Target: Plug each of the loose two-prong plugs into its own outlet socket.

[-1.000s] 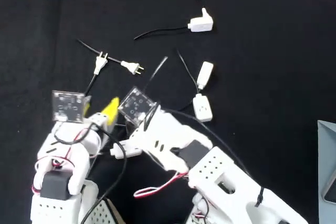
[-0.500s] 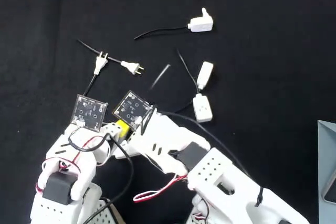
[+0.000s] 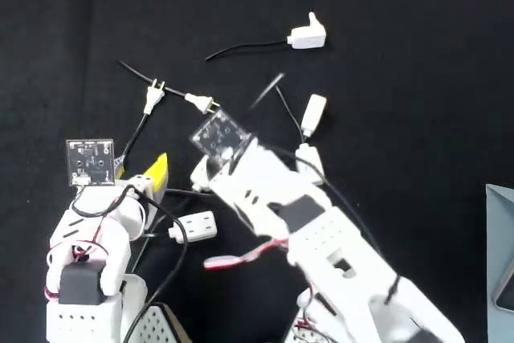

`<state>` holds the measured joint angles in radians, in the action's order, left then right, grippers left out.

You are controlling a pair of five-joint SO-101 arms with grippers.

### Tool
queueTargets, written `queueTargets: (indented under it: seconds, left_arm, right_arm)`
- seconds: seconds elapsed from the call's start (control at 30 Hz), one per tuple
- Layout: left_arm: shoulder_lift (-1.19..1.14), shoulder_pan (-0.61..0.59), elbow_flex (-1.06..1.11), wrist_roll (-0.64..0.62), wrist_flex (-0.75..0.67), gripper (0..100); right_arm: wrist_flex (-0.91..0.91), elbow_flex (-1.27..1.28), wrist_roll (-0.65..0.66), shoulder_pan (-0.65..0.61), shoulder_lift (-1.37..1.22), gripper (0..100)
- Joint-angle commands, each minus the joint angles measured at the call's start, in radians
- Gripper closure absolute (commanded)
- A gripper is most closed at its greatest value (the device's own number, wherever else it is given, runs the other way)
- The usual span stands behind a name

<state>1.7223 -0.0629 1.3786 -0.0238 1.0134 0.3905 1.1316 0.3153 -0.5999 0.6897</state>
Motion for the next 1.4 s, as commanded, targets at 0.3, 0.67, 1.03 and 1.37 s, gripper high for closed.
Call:
queueTargets:
  seconds: [0.3, 0.67, 1.03, 1.37]
  left_arm:
    - [0.006, -0.010, -0.059, -0.006, -0.002, 76]
    - [0.006, -0.010, -0.059, -0.006, -0.002, 76]
    - [0.006, -0.012, -0.059, -0.005, -0.002, 76]
    - [0.006, -0.015, -0.061, -0.005, -0.002, 76]
  right_arm:
    - [-0.161, -0.245, 0.060, 0.023, -0.427, 98.6]
    - [-0.153, -0.248, 0.058, 0.023, -0.478, 98.6]
    - [-0.092, -0.234, 0.058, 0.020, -0.476, 98.6]
    - [-0.063, -0.229, 0.058, 0.023, -0.492, 98.6]
